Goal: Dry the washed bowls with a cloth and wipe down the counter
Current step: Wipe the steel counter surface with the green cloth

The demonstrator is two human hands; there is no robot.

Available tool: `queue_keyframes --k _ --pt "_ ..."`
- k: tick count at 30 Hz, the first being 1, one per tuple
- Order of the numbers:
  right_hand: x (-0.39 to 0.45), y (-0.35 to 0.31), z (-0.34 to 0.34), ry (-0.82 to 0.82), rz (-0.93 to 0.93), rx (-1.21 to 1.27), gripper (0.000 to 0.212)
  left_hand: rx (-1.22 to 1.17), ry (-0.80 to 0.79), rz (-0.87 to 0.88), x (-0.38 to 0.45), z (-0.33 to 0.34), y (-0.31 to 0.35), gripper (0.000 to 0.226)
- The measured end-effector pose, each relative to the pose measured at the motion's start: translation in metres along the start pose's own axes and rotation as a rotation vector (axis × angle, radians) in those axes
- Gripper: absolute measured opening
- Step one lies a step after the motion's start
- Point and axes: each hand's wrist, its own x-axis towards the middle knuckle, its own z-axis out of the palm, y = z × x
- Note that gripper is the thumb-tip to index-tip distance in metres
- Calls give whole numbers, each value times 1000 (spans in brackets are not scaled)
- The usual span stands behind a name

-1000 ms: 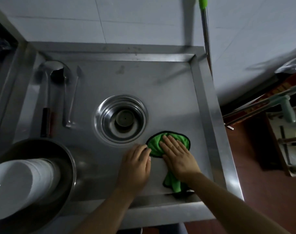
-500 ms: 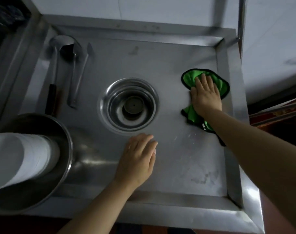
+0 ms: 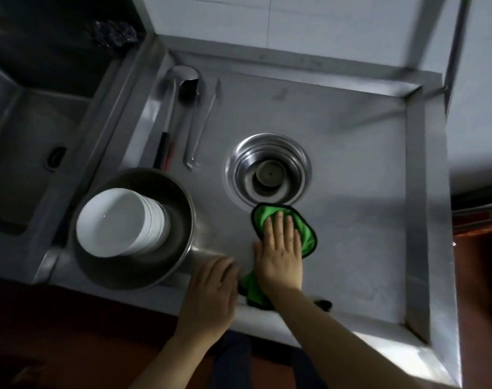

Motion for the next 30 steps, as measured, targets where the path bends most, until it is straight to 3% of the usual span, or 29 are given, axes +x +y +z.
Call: queue_keyframes --k 4,8,10,16,21,24,30 --pt "-6 -32 13 -68 -213 -49 58 17 -26 -23 -17 -6 -10 38" --pt "1 -4 6 -120 -469 -99 55 63 -68 2 -29 -6 -13 37" --pt "-2 30 -3 -94 -423 -91 55 49 -41 25 -31 -5 -10 35" --pt "-21 132 -41 -4 15 -60 58 24 -23 49 -30 -3 -7 37" --pt "-43 118 -38 35 376 14 64 -3 -11 120 -31 0 -6 34" --pt "-49 69 -30 -45 307 49 64 -42 -17 139 -32 -2 -5 35" --pt "-74 -5 -18 -233 -71 91 58 -88 -48 133 -23 -14 -1 43"
